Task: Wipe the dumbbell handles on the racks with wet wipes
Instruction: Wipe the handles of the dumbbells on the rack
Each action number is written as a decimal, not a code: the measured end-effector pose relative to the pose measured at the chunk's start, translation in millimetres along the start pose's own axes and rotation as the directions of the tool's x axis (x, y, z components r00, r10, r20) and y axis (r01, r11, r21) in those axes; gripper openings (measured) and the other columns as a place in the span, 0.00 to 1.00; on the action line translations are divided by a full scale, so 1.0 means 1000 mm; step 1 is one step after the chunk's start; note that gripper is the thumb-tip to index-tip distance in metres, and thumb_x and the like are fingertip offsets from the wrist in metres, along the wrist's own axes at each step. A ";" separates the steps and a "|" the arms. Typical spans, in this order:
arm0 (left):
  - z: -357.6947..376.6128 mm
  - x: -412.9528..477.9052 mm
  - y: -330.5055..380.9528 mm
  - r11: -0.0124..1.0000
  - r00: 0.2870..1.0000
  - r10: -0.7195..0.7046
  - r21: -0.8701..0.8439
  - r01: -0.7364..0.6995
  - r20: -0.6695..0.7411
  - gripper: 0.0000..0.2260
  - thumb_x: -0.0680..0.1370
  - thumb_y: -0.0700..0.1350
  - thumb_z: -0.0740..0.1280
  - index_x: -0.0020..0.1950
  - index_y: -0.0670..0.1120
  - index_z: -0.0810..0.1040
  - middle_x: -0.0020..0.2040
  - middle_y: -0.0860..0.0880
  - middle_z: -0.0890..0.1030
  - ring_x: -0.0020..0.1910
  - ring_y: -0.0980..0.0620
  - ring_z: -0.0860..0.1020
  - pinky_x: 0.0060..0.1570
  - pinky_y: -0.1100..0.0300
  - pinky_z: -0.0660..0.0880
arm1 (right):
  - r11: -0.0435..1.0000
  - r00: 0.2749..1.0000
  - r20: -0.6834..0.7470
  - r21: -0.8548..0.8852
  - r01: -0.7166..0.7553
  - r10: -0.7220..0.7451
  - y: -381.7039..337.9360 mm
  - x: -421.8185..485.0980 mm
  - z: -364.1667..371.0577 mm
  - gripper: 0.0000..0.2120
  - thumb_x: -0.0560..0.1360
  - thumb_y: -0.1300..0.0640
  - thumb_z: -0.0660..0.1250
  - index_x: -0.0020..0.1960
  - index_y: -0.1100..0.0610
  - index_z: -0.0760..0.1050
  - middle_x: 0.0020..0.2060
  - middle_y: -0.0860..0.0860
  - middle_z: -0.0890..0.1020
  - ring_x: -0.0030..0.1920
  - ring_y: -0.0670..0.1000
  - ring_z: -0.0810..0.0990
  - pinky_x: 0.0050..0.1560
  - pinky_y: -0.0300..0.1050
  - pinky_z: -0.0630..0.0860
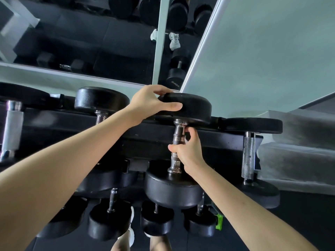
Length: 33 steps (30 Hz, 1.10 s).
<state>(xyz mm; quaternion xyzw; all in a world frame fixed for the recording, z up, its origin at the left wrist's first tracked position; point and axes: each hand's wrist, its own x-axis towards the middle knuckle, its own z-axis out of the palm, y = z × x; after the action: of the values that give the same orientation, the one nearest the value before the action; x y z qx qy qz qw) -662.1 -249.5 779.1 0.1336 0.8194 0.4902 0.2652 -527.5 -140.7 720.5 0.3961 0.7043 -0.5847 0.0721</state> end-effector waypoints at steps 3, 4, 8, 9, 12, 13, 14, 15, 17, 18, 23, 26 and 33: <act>-0.005 -0.002 -0.010 0.994 0.999 0.001 -0.109 0.003 0.035 0.14 0.65 0.49 0.78 0.48 0.57 0.80 0.47 0.63 0.81 0.47 0.71 0.76 0.48 0.77 0.67 | 0.998 0.999 -0.020 -0.047 0.036 -0.037 -0.002 -0.003 0.001 0.32 0.64 0.69 0.74 0.62 0.51 0.67 0.48 0.46 0.77 0.47 0.48 0.77 0.49 0.48 0.79; -0.007 -0.002 -0.013 0.990 0.999 0.006 -0.144 -0.001 0.038 0.14 0.66 0.48 0.78 0.48 0.56 0.80 0.47 0.62 0.80 0.46 0.73 0.75 0.47 0.78 0.67 | 0.998 0.999 -0.023 -0.049 0.047 -0.048 -0.004 -0.004 0.001 0.31 0.64 0.69 0.74 0.62 0.51 0.67 0.46 0.43 0.75 0.45 0.46 0.76 0.48 0.46 0.78; -0.012 -0.002 -0.025 0.973 0.999 0.009 -0.231 0.000 0.039 0.14 0.67 0.45 0.77 0.49 0.55 0.80 0.49 0.60 0.80 0.49 0.69 0.76 0.56 0.69 0.67 | 0.990 0.994 -0.075 -0.121 0.069 -0.078 -0.010 -0.009 0.007 0.31 0.64 0.67 0.74 0.61 0.51 0.67 0.44 0.42 0.75 0.47 0.49 0.78 0.48 0.47 0.79; -0.013 -0.002 -0.027 0.971 0.999 0.009 -0.237 0.001 0.042 0.14 0.67 0.45 0.77 0.49 0.55 0.79 0.49 0.60 0.80 0.50 0.68 0.76 0.58 0.67 0.68 | 0.985 0.992 -0.091 -0.152 0.076 -0.091 -0.010 -0.011 0.009 0.31 0.64 0.66 0.75 0.62 0.51 0.67 0.46 0.44 0.76 0.47 0.50 0.78 0.48 0.46 0.78; -0.013 -0.003 -0.026 0.978 0.998 0.027 -0.207 -0.015 0.056 0.14 0.68 0.47 0.76 0.52 0.55 0.79 0.52 0.60 0.80 0.54 0.65 0.76 0.61 0.66 0.66 | 0.982 0.987 -0.114 -0.166 0.096 -0.115 -0.006 -0.016 0.008 0.31 0.64 0.65 0.75 0.63 0.52 0.68 0.47 0.45 0.77 0.49 0.51 0.80 0.50 0.49 0.80; -0.011 -0.004 -0.023 0.983 0.997 0.035 -0.184 -0.022 0.070 0.15 0.69 0.48 0.76 0.54 0.54 0.79 0.53 0.60 0.80 0.55 0.64 0.75 0.61 0.66 0.66 | 0.983 0.989 -0.106 -0.160 0.088 -0.106 -0.004 -0.016 0.006 0.31 0.65 0.64 0.76 0.63 0.52 0.68 0.47 0.44 0.77 0.50 0.51 0.80 0.52 0.49 0.79; -0.010 -0.005 -0.019 0.987 0.995 0.042 -0.158 -0.027 0.089 0.16 0.69 0.49 0.75 0.56 0.54 0.79 0.55 0.59 0.80 0.57 0.63 0.75 0.62 0.65 0.65 | 0.988 0.992 -0.091 -0.140 0.070 -0.084 -0.003 -0.017 0.002 0.32 0.65 0.64 0.76 0.64 0.52 0.68 0.49 0.44 0.78 0.52 0.50 0.80 0.53 0.49 0.78; -0.008 -0.005 -0.015 0.991 0.994 0.040 -0.130 -0.026 0.105 0.18 0.70 0.50 0.75 0.58 0.54 0.78 0.56 0.59 0.79 0.58 0.62 0.74 0.63 0.64 0.65 | 0.994 0.996 -0.072 -0.102 0.035 -0.043 -0.001 -0.015 -0.001 0.34 0.65 0.64 0.76 0.66 0.52 0.67 0.54 0.45 0.78 0.54 0.50 0.79 0.54 0.48 0.77; -0.005 -0.008 -0.004 0.997 0.993 -0.005 -0.081 0.015 0.119 0.21 0.71 0.53 0.73 0.63 0.54 0.76 0.56 0.58 0.77 0.59 0.58 0.73 0.62 0.61 0.67 | 0.998 0.999 0.002 0.010 -0.054 0.054 0.001 -0.012 -0.012 0.38 0.66 0.63 0.77 0.71 0.53 0.63 0.59 0.49 0.78 0.57 0.51 0.79 0.58 0.51 0.76; -0.003 -0.011 0.001 0.996 0.991 -0.054 -0.061 0.062 0.126 0.24 0.71 0.55 0.72 0.66 0.54 0.73 0.55 0.57 0.75 0.58 0.56 0.73 0.60 0.60 0.68 | 0.992 0.993 0.062 0.074 -0.103 0.099 0.001 -0.011 -0.018 0.38 0.66 0.63 0.76 0.71 0.55 0.63 0.59 0.51 0.79 0.56 0.53 0.80 0.59 0.53 0.76; 0.015 -0.020 0.021 0.969 0.959 -0.240 -0.015 0.245 0.151 0.44 0.67 0.67 0.70 0.75 0.50 0.56 0.57 0.53 0.69 0.57 0.51 0.69 0.55 0.58 0.66 | 0.937 0.912 0.381 0.238 -0.257 0.154 0.004 -0.012 -0.035 0.21 0.67 0.60 0.72 0.58 0.62 0.74 0.52 0.62 0.82 0.54 0.61 0.81 0.55 0.54 0.77; 0.027 -0.020 0.026 0.969 0.967 -0.248 0.024 0.247 0.060 0.46 0.65 0.67 0.71 0.74 0.48 0.56 0.59 0.53 0.73 0.61 0.50 0.71 0.53 0.59 0.68 | 0.945 0.927 0.357 0.251 -0.209 0.110 0.006 -0.012 -0.032 0.12 0.71 0.63 0.69 0.54 0.63 0.76 0.49 0.61 0.83 0.49 0.59 0.83 0.53 0.54 0.78; 0.031 -0.016 0.011 0.980 0.975 -0.200 -0.043 0.196 -0.096 0.35 0.63 0.65 0.74 0.63 0.52 0.67 0.43 0.64 0.71 0.44 0.63 0.70 0.44 0.65 0.66 | 0.961 0.972 0.209 0.230 -0.156 0.108 0.007 -0.013 -0.021 0.04 0.73 0.68 0.68 0.48 0.64 0.78 0.42 0.61 0.83 0.41 0.56 0.82 0.47 0.50 0.80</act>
<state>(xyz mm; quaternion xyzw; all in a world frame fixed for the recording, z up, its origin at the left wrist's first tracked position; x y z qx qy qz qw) -631.7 -229.6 782.1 0.0221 0.8325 0.4811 0.2737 -506.3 -128.2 729.4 0.3894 0.5884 -0.6967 0.1300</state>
